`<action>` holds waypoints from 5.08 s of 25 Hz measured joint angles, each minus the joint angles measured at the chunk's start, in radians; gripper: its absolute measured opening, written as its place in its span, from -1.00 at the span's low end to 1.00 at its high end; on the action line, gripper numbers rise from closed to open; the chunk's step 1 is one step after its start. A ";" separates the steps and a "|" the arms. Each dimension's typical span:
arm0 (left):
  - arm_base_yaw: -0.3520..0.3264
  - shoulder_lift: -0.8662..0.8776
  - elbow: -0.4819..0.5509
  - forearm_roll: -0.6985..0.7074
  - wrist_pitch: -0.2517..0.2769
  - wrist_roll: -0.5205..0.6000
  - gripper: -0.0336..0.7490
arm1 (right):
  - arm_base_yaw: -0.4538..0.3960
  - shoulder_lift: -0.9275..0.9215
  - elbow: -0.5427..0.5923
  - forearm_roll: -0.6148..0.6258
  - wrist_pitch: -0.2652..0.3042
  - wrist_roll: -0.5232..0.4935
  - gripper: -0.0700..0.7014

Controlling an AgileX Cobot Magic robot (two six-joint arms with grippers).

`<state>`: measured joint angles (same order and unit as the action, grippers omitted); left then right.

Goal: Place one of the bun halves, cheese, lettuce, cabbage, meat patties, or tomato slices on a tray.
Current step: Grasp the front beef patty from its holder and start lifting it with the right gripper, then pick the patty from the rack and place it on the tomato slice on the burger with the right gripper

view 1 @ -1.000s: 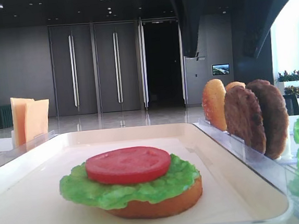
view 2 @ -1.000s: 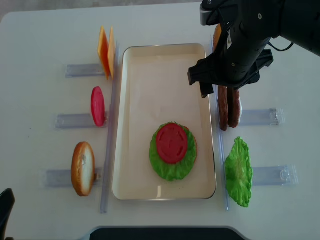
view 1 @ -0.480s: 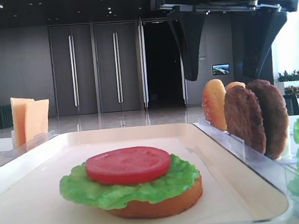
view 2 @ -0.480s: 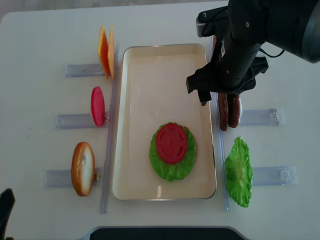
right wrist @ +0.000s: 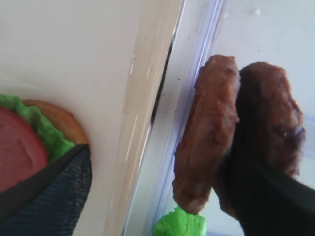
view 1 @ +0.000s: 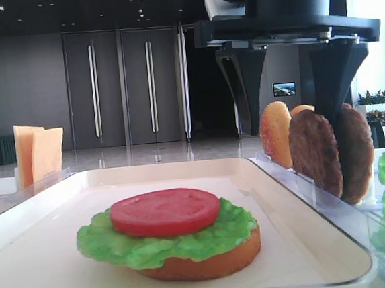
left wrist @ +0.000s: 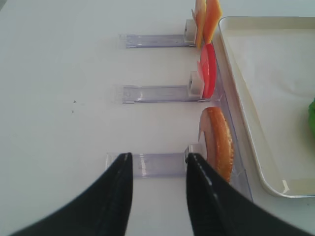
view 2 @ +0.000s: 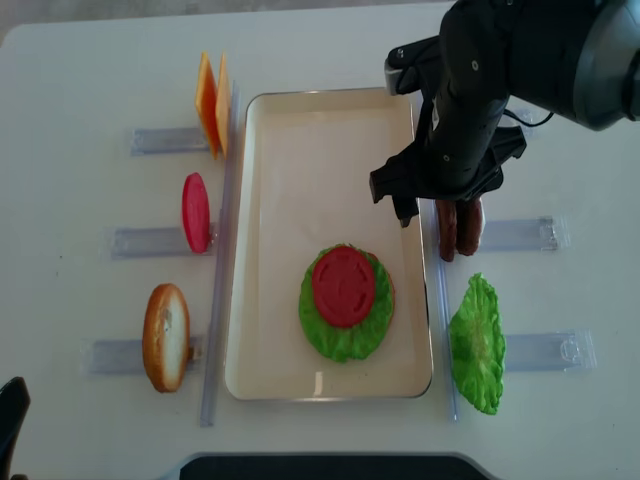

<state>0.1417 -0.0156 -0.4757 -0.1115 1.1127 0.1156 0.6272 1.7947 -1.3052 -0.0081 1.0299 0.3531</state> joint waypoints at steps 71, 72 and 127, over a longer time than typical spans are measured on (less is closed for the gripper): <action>0.000 0.000 0.001 0.000 0.000 0.000 -0.19 | 0.191 -0.369 0.024 -0.130 0.195 0.131 -0.51; 0.000 0.000 0.001 0.000 0.000 0.000 -0.19 | 0.183 -0.393 0.040 -0.132 0.195 0.139 -0.51; 0.000 0.000 0.001 0.000 0.000 0.000 -0.19 | -0.236 -0.440 0.599 1.333 -0.323 -0.965 -0.51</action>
<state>0.1417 -0.0156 -0.4750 -0.1115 1.1127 0.1156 0.3913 1.3546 -0.7059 1.3246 0.7064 -0.6121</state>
